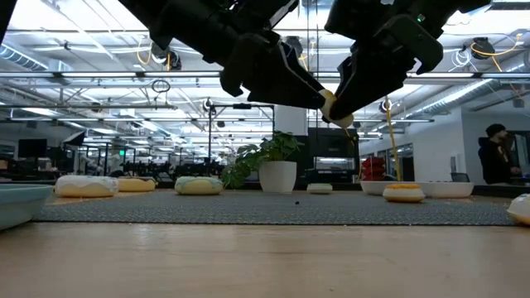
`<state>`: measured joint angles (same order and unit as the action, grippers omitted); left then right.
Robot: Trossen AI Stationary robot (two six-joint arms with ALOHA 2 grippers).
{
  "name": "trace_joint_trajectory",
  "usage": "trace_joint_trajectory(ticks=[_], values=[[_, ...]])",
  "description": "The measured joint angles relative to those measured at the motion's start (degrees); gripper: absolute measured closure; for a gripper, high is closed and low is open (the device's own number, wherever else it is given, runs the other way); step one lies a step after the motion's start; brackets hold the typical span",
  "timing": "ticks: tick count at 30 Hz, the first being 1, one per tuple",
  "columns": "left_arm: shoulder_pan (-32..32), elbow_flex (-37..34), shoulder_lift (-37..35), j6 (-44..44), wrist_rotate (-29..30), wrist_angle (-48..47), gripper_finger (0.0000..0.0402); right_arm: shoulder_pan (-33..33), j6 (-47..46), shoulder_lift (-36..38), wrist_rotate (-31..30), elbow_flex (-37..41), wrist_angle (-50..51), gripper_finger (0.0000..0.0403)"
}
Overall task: Pick & Place donuts
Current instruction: Put the top small yellow donut on the blue plate
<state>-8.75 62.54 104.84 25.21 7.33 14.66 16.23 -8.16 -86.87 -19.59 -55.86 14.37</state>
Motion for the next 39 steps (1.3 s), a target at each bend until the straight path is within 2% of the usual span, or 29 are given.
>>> trace_joint_trajectory(ticks=[7,11,17,30,33,39], values=[[0.0,0.0,0.0,-0.3,-2.3,0.6,0.0129,0.0,0.0,0.0,0.0,0.0,0.0,0.0277],[0.0,0.0,0.0,-2.4,-1.9,1.0,0.0176,0.0,0.1,0.0,0.0,0.0,-0.2,0.0277],[0.5,0.0,1.5,-1.2,-1.7,2.6,0.0209,0.0,1.2,0.0,0.0,0.2,-1.8,0.0277],[0.7,0.0,2.1,1.0,0.2,3.5,0.0225,-0.1,1.3,0.0,-0.2,0.2,-1.7,0.0277],[0.7,0.0,2.1,1.6,0.2,3.2,0.0255,-0.1,1.3,0.0,0.0,0.2,-1.9,0.0277],[0.8,0.0,2.2,1.6,0.3,3.0,0.0348,0.0,1.4,0.0,0.2,0.1,-2.4,0.0277]])
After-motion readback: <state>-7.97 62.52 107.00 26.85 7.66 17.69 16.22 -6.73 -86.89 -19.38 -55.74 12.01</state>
